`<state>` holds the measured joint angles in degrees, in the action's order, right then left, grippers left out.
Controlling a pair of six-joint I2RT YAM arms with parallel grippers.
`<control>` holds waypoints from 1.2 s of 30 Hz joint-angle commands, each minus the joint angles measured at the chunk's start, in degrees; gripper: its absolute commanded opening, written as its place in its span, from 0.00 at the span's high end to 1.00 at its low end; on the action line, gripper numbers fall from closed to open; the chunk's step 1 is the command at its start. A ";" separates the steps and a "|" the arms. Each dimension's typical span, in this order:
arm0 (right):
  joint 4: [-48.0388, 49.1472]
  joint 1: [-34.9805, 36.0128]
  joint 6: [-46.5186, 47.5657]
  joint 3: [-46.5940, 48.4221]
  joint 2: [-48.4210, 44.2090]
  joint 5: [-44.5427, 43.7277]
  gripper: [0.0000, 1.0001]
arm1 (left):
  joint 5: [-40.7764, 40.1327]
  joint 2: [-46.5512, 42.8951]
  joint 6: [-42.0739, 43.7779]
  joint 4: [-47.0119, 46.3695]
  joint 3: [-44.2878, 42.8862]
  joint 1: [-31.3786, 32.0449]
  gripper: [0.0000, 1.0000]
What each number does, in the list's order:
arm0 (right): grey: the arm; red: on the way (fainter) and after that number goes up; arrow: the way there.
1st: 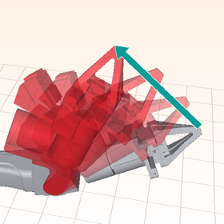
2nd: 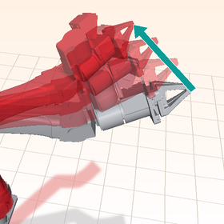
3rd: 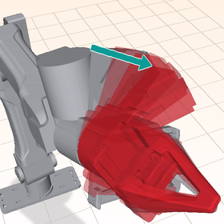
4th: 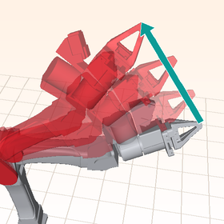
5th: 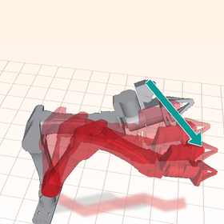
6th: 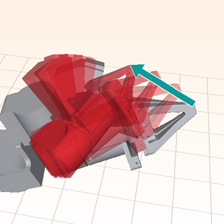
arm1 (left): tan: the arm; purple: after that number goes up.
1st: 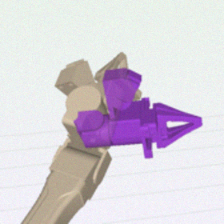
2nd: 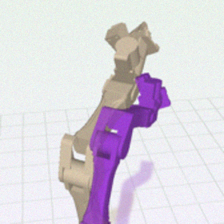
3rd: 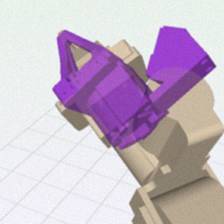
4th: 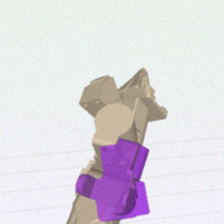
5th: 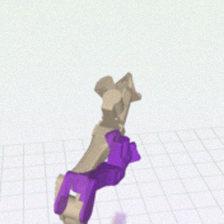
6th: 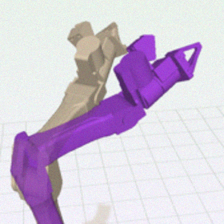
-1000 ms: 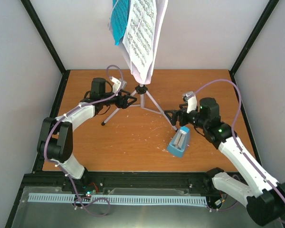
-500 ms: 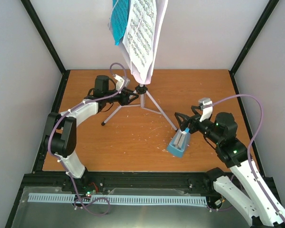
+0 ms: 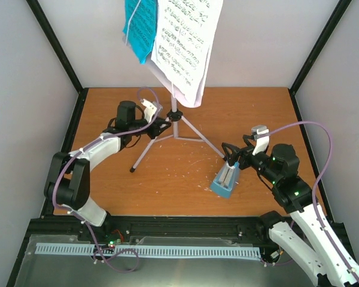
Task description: Pack up the instrument practice props
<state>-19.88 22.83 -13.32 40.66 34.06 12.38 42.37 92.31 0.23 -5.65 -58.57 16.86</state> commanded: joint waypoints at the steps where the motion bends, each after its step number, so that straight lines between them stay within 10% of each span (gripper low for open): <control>1: 1.15 -0.37 0.47 -0.67 0.14 -1.03 0.00 | -6.87 -6.47 -3.09 -0.17 2.21 -0.12 0.93; 13: 5.32 -0.33 -0.10 -2.20 2.01 -1.19 0.00 | -33.38 -19.28 -30.42 2.08 11.83 6.21 1.00; 31: 1.68 -0.34 -0.62 -2.37 0.69 -4.76 0.00 | -39.46 -4.54 -56.19 4.48 1.26 27.25 0.99; 33: 1.39 -0.35 -0.80 -2.10 0.55 -4.66 0.00 | -38.83 -4.24 -55.19 3.54 1.36 27.26 0.88; 36: 1.35 -0.33 -1.25 -1.62 0.47 -4.03 0.00 | -38.70 -5.78 -52.58 2.77 1.87 27.24 0.32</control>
<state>-18.26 22.83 -13.54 38.44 35.27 8.34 3.20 87.00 -48.77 -4.45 -55.90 44.16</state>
